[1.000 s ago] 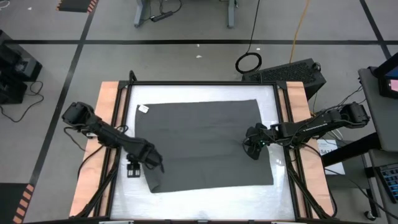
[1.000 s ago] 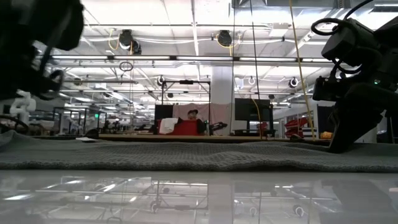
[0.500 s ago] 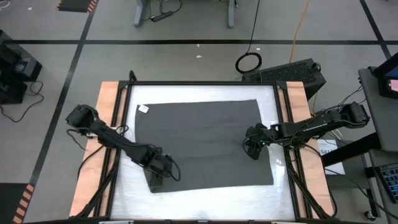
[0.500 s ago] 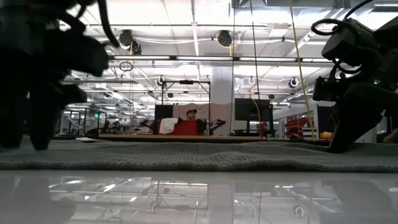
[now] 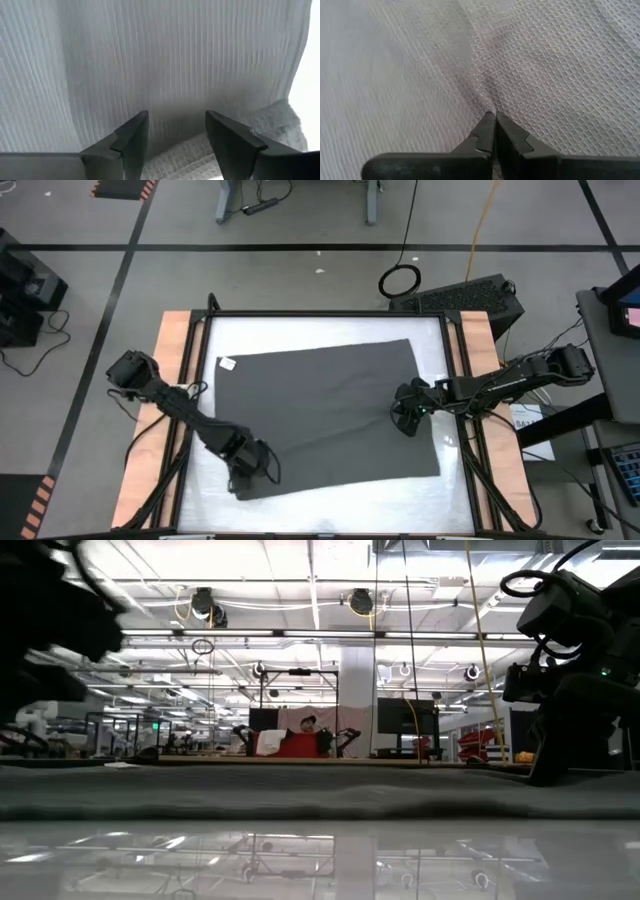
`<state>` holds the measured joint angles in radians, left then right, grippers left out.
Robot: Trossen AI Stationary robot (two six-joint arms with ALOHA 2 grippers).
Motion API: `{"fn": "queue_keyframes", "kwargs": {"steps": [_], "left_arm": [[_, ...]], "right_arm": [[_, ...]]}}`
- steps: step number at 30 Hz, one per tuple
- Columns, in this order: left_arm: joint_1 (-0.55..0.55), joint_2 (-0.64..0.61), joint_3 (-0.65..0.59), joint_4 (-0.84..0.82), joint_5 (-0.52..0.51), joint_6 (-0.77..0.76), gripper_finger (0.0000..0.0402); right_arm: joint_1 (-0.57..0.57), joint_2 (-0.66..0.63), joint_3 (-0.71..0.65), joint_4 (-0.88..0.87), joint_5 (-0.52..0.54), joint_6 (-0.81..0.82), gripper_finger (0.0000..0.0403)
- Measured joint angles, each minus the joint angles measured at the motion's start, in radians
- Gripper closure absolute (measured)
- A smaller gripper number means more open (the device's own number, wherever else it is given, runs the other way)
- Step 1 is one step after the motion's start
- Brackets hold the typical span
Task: Roll towel
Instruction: Fold the dark gray towel
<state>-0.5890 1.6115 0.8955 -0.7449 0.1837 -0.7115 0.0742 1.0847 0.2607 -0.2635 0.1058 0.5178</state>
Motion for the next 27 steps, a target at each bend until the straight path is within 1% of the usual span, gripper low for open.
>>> {"fn": "queue_keyframes", "kwargs": {"steps": [4,8,13,18,20,21,23,27], "left_arm": [[-0.055,0.002,-0.001,-0.089,0.0,-0.047,0.0198],[-0.104,0.002,-0.001,-0.088,0.006,-0.106,0.0198],[-0.167,0.001,-0.001,-0.086,0.073,-0.194,0.0198],[-0.227,0.0,0.0,-0.091,0.174,-0.274,0.0198],[-0.245,-0.008,0.006,-0.119,0.18,-0.299,0.0198],[-0.248,-0.012,0.011,-0.133,0.172,-0.304,0.0198],[-0.251,-0.022,0.023,-0.152,0.106,-0.304,0.0198],[-0.234,-0.037,0.046,-0.121,-0.109,-0.291,0.0198]], "right_arm": [[-0.011,0.0,0.0,-0.006,-0.001,-0.001,0.0397],[-0.016,0.0,0.0,-0.007,-0.007,-0.001,0.0397],[-0.016,0.0,0.0,-0.007,-0.007,-0.001,0.0397],[-0.016,0.0,0.0,-0.005,-0.007,0.001,0.0397],[-0.016,0.0,0.0,0.002,-0.006,0.002,0.0397],[-0.016,0.0,0.005,0.002,-0.005,0.001,0.0397],[-0.016,-0.006,0.022,-0.011,-0.004,-0.006,0.0396],[-0.015,-0.043,0.101,-0.081,-0.001,-0.037,0.0386]]}}
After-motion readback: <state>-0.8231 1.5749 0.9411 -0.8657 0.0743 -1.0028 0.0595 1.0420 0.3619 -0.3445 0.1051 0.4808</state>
